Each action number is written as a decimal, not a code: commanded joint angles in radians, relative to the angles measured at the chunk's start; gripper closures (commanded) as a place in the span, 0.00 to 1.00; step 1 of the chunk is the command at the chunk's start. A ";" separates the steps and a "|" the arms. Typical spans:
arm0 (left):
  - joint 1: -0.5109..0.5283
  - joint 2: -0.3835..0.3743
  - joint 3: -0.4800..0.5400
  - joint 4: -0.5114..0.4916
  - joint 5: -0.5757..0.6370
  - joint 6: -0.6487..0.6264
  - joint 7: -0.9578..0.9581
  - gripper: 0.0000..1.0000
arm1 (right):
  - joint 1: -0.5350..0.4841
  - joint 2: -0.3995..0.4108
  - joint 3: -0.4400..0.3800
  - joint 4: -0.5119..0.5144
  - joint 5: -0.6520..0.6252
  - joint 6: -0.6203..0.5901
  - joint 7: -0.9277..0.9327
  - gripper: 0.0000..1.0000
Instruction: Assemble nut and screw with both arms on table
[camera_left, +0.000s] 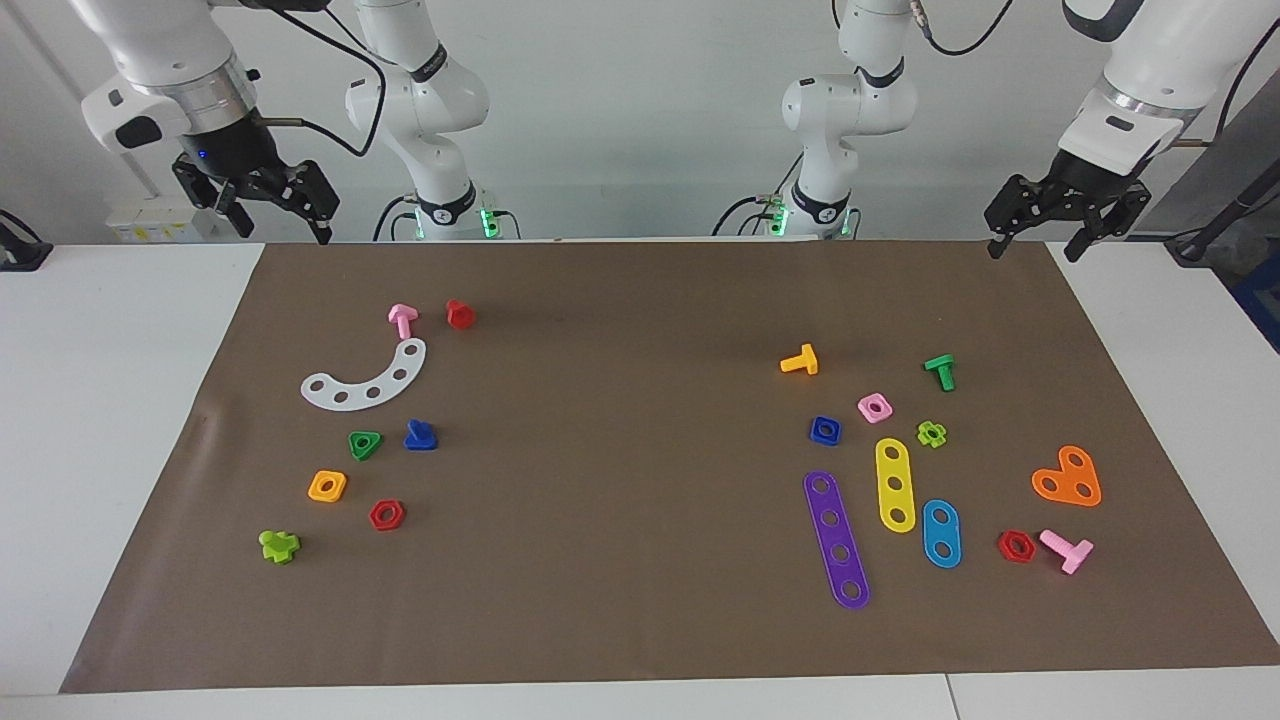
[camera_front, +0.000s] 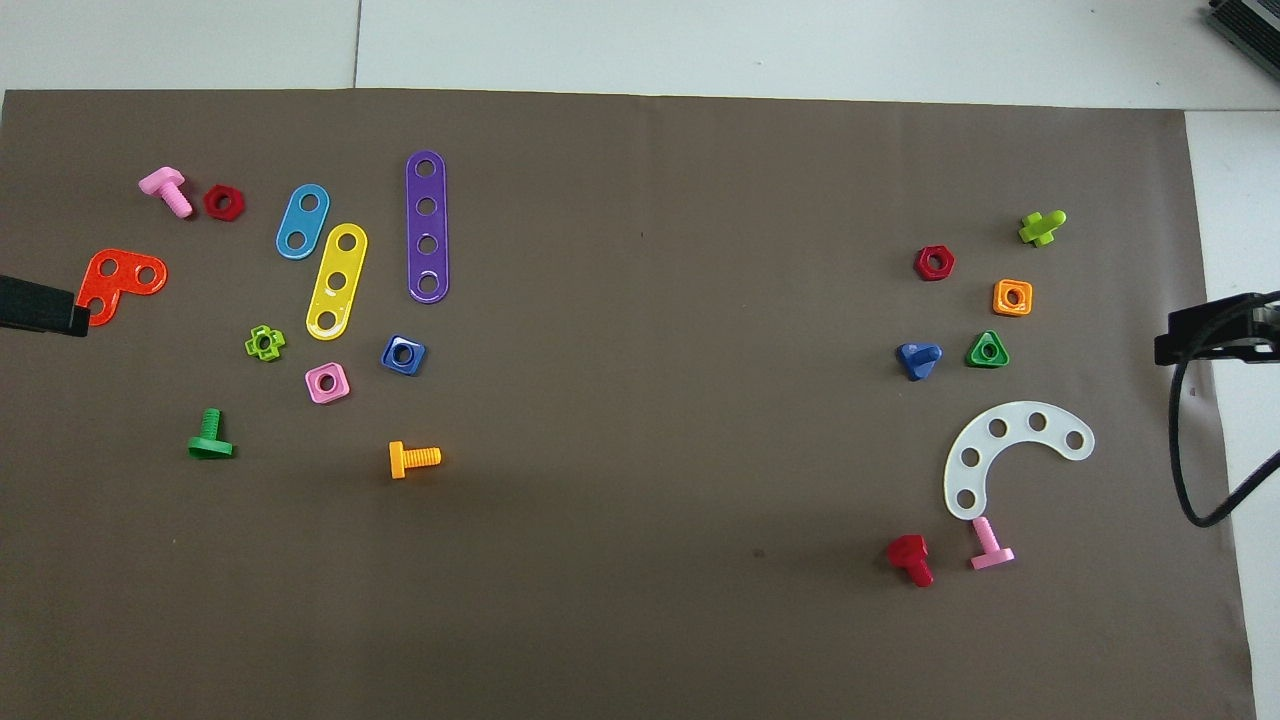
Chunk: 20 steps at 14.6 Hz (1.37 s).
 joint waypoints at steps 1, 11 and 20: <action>0.013 -0.026 -0.010 -0.028 0.013 0.000 0.008 0.00 | -0.021 -0.014 0.010 -0.013 -0.004 -0.012 -0.030 0.00; 0.013 -0.026 -0.010 -0.028 0.013 -0.002 0.008 0.00 | -0.005 -0.010 0.011 -0.287 0.005 0.351 -0.085 0.00; 0.013 -0.025 -0.010 -0.028 0.013 -0.002 0.008 0.00 | 0.044 0.253 0.025 -0.437 0.107 0.810 -0.298 0.00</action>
